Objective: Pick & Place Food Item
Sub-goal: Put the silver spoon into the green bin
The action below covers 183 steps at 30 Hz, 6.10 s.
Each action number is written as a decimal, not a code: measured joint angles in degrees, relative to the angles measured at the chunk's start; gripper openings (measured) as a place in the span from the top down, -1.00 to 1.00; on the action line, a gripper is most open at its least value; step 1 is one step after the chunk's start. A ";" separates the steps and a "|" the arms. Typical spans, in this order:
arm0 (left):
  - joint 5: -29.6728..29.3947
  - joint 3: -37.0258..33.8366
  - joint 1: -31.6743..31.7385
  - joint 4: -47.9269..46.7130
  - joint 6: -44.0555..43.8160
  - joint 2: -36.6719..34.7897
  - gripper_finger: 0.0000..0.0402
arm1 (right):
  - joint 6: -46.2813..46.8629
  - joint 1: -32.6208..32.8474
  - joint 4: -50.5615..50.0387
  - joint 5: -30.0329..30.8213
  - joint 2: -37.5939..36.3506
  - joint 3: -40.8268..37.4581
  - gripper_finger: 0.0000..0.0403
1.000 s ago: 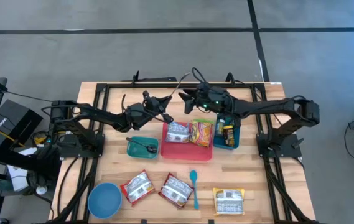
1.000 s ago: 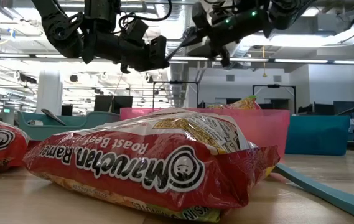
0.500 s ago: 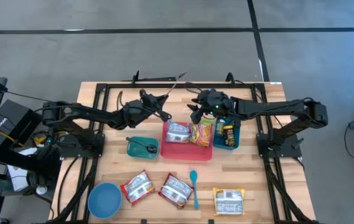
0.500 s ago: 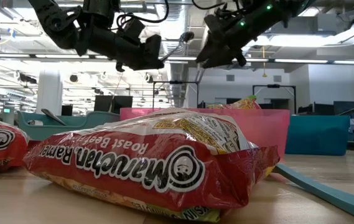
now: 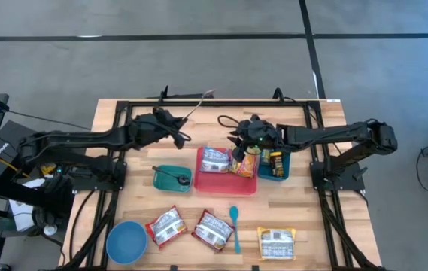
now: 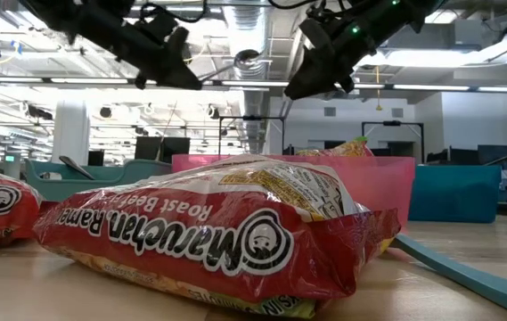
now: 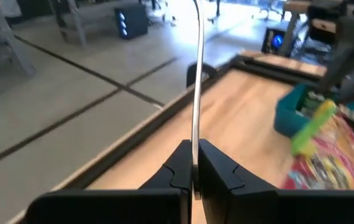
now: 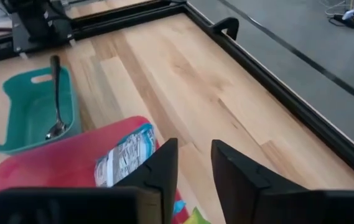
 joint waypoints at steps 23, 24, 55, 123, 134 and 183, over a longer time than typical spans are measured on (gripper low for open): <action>28.88 0.00 0.00 -42.32 -8.51 -15.29 0.99 | -1.51 0.03 -1.29 0.00 0.04 0.00 0.60; 29.42 0.00 0.00 -44.01 -8.70 -15.29 0.99 | -1.51 0.03 -1.30 0.00 0.04 0.00 0.60; 49.45 0.00 2.17 -67.61 -14.89 -14.53 0.98 | -1.62 0.02 -1.45 0.00 0.04 0.00 0.60; 66.04 0.02 15.04 -70.06 -7.94 7.38 0.84 | -1.51 0.03 -0.88 0.00 0.07 0.00 0.60; 66.04 0.02 15.04 -70.06 -8.13 7.38 0.74 | -1.50 0.03 -0.89 0.00 0.07 0.00 0.60; 55.59 0.02 15.04 -70.22 -6.84 7.38 0.64 | -1.49 0.03 -0.90 -0.11 0.07 0.00 0.60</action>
